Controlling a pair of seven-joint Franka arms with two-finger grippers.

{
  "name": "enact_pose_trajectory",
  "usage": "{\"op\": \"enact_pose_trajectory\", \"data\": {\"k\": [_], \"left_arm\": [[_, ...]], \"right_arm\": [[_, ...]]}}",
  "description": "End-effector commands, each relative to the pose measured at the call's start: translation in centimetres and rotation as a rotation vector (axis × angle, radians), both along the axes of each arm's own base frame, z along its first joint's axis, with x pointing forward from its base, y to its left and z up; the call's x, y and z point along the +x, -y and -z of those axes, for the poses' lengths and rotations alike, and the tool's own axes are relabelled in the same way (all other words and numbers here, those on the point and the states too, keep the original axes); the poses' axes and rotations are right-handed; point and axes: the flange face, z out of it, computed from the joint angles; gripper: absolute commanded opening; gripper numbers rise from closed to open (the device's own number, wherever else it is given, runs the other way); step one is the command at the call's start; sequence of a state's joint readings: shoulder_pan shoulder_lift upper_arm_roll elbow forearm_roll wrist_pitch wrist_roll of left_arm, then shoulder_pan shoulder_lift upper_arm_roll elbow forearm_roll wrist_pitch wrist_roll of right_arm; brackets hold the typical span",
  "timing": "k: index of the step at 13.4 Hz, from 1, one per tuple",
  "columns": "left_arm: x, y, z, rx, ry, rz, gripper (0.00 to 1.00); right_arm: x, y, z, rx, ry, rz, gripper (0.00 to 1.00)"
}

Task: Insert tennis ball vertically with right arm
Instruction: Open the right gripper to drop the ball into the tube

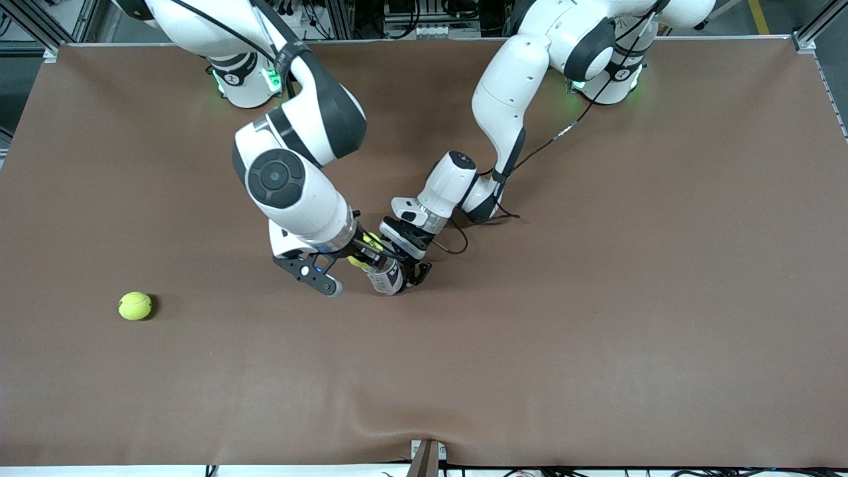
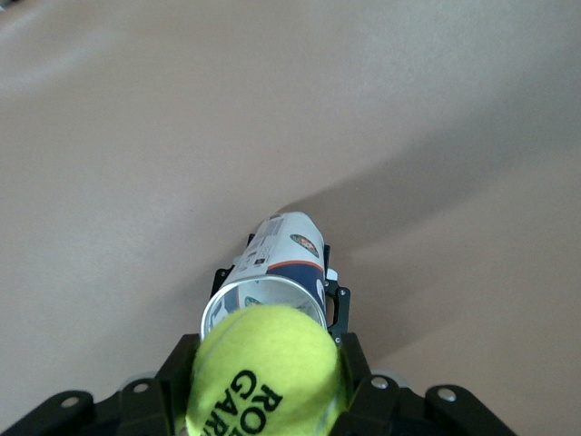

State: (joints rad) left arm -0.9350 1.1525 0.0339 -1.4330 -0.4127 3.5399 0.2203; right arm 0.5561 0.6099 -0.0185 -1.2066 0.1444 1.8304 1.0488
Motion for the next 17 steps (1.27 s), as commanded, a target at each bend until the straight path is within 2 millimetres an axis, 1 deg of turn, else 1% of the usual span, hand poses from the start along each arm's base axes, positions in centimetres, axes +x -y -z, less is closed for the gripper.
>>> {"op": "enact_pose_trajectory", "data": {"k": [1, 3, 7, 8, 10, 11, 12, 17], "left_arm": [[0.0, 0.2, 0.0, -0.015, 0.010, -0.012, 0.86], [-0.2, 0.2, 0.1, -0.012, 0.010, -0.008, 0.86], [-0.1, 0.2, 0.1, -0.012, 0.010, -0.010, 0.86], [-0.1, 0.2, 0.1, -0.013, 0.010, -0.011, 0.86], [-0.1, 0.2, 0.1, -0.013, 0.010, -0.011, 0.87], [-0.1, 0.2, 0.1, -0.014, 0.009, -0.012, 0.87], [-0.1, 0.2, 0.1, -0.014, 0.009, -0.012, 0.86], [0.0, 0.2, 0.0, -0.016, 0.009, -0.015, 0.86]], "right_arm": [[-0.3, -0.7, 0.7, -0.021, 0.001, 0.016, 0.00], [-0.7, -1.3, 1.2, -0.027, -0.004, 0.007, 0.00], [-0.7, -1.5, 2.2, -0.036, -0.015, 0.003, 0.00], [-0.8, -1.6, 2.3, -0.035, -0.017, 0.002, 0.04], [-0.8, -1.7, 2.8, -0.039, -0.020, 0.000, 0.64], [-0.9, -1.8, 2.8, -0.039, -0.020, -0.001, 0.90], [-0.9, -1.9, 2.9, -0.041, -0.021, -0.002, 1.00], [-0.9, -1.7, 2.6, -0.042, -0.018, -0.003, 1.00]]}}
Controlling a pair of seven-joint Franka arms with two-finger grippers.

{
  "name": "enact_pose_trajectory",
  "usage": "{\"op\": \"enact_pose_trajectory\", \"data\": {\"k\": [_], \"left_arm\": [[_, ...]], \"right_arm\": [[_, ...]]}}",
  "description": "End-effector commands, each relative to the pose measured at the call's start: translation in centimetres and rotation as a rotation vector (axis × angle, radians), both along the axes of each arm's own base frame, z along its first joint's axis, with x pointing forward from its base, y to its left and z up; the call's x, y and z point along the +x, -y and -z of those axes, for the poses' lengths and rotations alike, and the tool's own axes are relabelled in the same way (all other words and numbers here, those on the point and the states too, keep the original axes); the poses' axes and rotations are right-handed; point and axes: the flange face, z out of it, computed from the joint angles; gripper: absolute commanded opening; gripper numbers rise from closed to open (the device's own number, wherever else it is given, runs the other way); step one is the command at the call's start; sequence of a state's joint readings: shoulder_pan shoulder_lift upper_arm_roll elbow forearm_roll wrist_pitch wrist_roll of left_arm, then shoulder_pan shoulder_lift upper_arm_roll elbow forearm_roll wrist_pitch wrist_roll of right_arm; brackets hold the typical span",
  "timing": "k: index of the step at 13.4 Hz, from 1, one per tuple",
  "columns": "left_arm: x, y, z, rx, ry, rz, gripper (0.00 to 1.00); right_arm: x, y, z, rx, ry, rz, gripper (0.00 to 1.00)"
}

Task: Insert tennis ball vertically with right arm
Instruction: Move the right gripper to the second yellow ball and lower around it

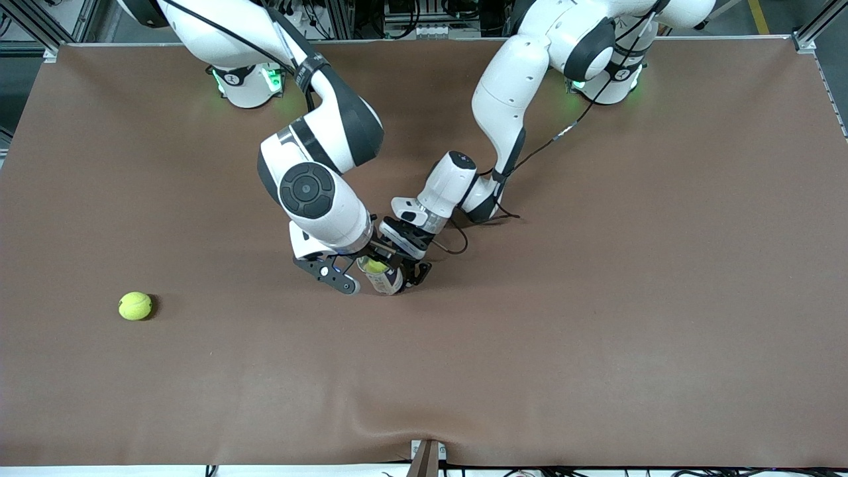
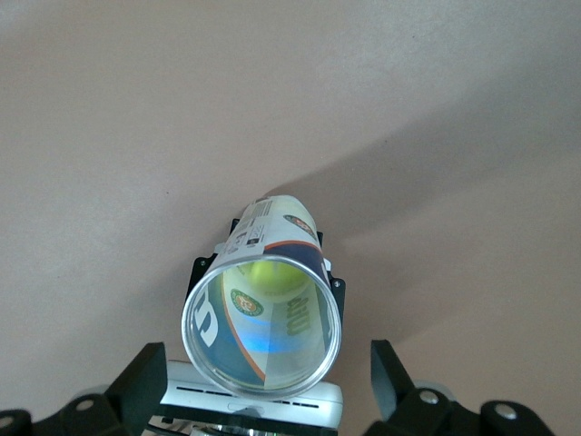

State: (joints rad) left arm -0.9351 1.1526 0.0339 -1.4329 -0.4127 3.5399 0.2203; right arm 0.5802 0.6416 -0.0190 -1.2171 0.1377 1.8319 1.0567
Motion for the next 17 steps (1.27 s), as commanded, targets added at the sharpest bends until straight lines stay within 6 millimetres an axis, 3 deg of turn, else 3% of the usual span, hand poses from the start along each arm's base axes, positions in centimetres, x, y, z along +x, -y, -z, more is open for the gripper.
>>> {"op": "enact_pose_trajectory", "data": {"k": [1, 5, 8, 10, 14, 15, 17], "left_arm": [[0.0, 0.2, -0.1, -0.017, 0.010, -0.015, 0.87], [0.0, 0.2, -0.1, -0.016, 0.010, -0.014, 0.86], [0.0, 0.2, -0.2, -0.019, 0.011, -0.015, 0.87], [0.0, 0.2, -0.2, -0.019, 0.011, -0.015, 0.87], [0.1, 0.2, -0.3, -0.020, 0.011, -0.015, 0.88], [0.1, 0.2, -0.3, -0.019, 0.012, -0.014, 1.00], [0.3, 0.2, -0.6, -0.019, 0.019, -0.013, 1.00]], "right_arm": [[0.0, -0.1, -0.4, -0.012, 0.016, 0.016, 1.00], [1.0, 2.1, -2.9, 0.003, 0.039, 0.036, 1.00], [2.4, 6.6, -4.0, -0.020, -0.001, 0.040, 1.00], [3.8, 11.8, -5.2, -0.022, -0.027, -0.042, 1.00], [7.6, 25.2, -6.2, -0.010, -0.015, -0.100, 1.00], [8.1, 27.9, -6.1, -0.013, -0.010, -0.131, 1.00], [8.8, 33.4, -6.1, -0.035, -0.005, -0.191, 1.00]]}}
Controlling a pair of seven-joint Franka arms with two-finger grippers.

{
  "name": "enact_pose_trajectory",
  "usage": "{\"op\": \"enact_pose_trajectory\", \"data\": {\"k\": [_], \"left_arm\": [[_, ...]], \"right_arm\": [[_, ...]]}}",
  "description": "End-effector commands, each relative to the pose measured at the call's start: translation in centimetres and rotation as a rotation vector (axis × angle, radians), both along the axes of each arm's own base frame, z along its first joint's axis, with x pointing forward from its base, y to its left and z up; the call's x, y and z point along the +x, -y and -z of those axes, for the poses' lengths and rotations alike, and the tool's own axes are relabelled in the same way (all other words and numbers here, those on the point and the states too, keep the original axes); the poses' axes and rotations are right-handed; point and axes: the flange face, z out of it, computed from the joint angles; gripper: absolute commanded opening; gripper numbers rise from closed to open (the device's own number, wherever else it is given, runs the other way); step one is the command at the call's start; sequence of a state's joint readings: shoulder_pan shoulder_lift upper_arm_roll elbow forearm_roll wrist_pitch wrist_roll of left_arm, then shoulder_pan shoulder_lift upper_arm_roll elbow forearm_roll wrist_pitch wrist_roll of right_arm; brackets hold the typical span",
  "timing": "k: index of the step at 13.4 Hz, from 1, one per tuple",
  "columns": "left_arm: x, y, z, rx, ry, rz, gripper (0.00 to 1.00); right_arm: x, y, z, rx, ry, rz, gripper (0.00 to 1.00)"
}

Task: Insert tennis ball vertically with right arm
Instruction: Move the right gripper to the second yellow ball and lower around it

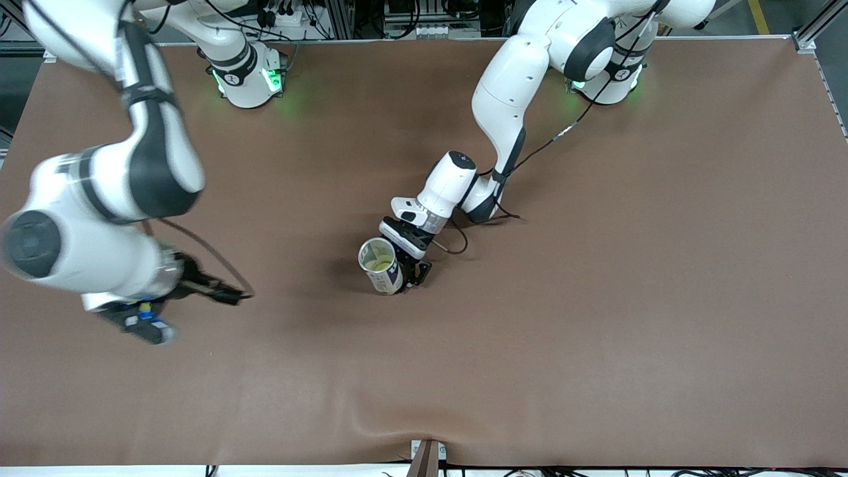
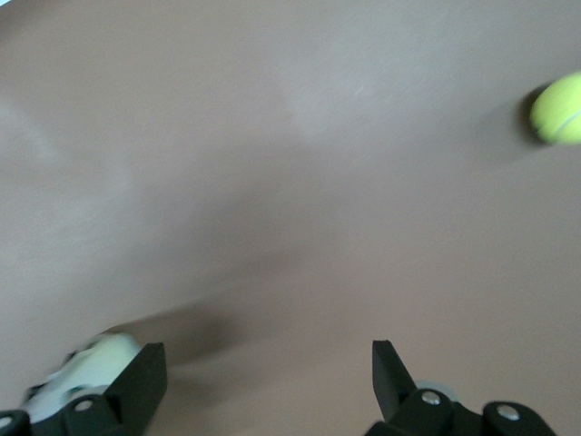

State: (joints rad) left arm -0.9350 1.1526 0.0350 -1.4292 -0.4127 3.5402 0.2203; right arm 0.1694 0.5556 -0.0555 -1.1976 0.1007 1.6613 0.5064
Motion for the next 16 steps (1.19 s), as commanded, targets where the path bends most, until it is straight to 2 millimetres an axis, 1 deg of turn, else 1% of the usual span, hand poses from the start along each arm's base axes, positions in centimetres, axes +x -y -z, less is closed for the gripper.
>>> {"op": "enact_pose_trajectory", "data": {"k": [1, 4, 6, 7, 8, 9, 11, 12, 14, 16], "left_arm": [[0.1, 0.2, -0.3, -0.015, 0.015, -0.011, 1.00], [0.1, 0.1, -0.4, -0.016, 0.013, -0.014, 1.00], [0.0, 0.2, -0.5, -0.021, 0.010, -0.016, 1.00], [0.0, 0.3, -0.4, -0.018, 0.012, -0.013, 1.00], [0.0, 0.2, -0.5, -0.018, 0.012, -0.014, 1.00], [0.1, 0.2, -0.7, -0.021, 0.014, -0.014, 1.00], [-0.1, 0.4, -0.6, -0.019, 0.013, -0.011, 1.00], [-0.2, 0.3, -0.5, -0.018, 0.012, -0.012, 1.00], [-0.1, 0.3, -0.6, -0.019, 0.013, -0.012, 1.00], [-0.2, 0.4, -0.5, -0.018, 0.012, -0.010, 1.00]], "right_arm": [[-0.1, 5.1, -0.2, -0.030, -0.014, -0.091, 1.00], [0.1, 10.8, 0.9, -0.111, -0.039, -0.185, 1.00], [0.1, 13.3, 2.3, -0.193, -0.069, -0.253, 1.00], [0.1, 14.3, 3.2, -0.212, -0.082, -0.288, 1.00], [0.1, 15.5, 3.7, -0.215, -0.079, -0.302, 1.00], [0.0, 16.7, 5.0, -0.213, -0.078, -0.304, 1.00], [-0.5, 18.8, 8.3, -0.207, -0.059, -0.309, 1.00], [-0.9, 19.5, 10.0, -0.203, -0.045, -0.319, 1.00], [-1.3, 20.9, 12.3, -0.204, -0.009, -0.324, 1.00], [-2.2, 23.3, 15.2, -0.203, 0.051, -0.359, 1.00]]}}
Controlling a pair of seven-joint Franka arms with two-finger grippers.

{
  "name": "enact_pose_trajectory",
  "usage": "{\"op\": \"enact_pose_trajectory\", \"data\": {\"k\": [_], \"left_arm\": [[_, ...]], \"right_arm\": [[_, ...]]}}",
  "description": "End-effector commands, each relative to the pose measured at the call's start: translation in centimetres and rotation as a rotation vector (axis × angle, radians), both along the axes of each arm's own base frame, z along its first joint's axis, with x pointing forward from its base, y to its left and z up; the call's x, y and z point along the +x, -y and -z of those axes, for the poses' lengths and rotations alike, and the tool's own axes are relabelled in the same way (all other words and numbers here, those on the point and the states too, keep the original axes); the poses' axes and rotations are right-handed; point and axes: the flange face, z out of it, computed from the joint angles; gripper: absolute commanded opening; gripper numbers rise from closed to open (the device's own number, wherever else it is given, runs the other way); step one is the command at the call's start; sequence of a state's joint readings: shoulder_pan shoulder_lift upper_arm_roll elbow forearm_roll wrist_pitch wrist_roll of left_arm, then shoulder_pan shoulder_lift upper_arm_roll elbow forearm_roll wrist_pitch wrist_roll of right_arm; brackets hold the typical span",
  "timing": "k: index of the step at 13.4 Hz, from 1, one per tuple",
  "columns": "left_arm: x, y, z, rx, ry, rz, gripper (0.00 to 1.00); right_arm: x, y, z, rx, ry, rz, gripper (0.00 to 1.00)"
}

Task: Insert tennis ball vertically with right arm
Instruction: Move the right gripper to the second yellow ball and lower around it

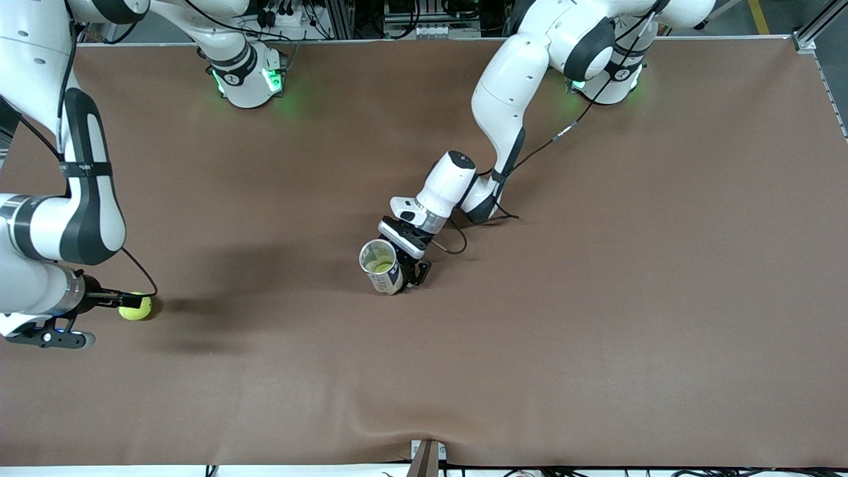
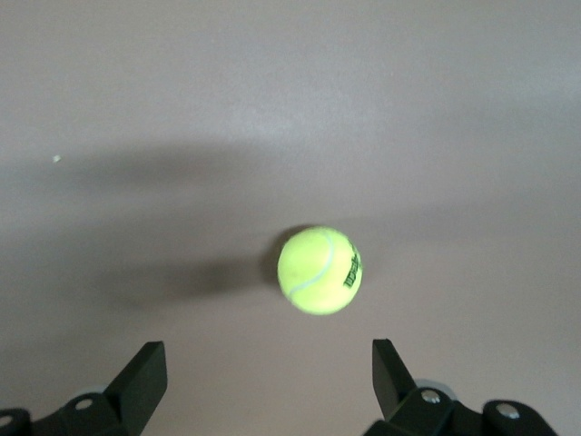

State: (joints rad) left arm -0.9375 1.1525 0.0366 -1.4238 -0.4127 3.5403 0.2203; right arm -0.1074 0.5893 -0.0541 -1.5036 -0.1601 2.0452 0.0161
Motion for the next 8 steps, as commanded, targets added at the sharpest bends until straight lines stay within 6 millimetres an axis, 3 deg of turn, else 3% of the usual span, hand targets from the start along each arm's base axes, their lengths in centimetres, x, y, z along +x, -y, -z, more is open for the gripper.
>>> {"op": "enact_pose_trajectory", "data": {"k": [1, 3, 8], "left_arm": [[-0.7, 0.5, -0.3, -0.015, 0.007, -0.006, 1.00], [-0.8, 0.6, -0.4, -0.015, 0.007, -0.004, 1.00], [-0.9, 0.3, -1.1, -0.009, 0.005, -0.004, 1.00]], "right_arm": [[-1.9, 3.1, 2.9, 0.001, 0.061, -0.063, 1.00], [-3.0, 5.2, 4.6, 0.003, 0.093, -0.087, 1.00], [-3.0, 5.3, 9.0, 0.018, 0.101, -0.086, 1.00]]}}
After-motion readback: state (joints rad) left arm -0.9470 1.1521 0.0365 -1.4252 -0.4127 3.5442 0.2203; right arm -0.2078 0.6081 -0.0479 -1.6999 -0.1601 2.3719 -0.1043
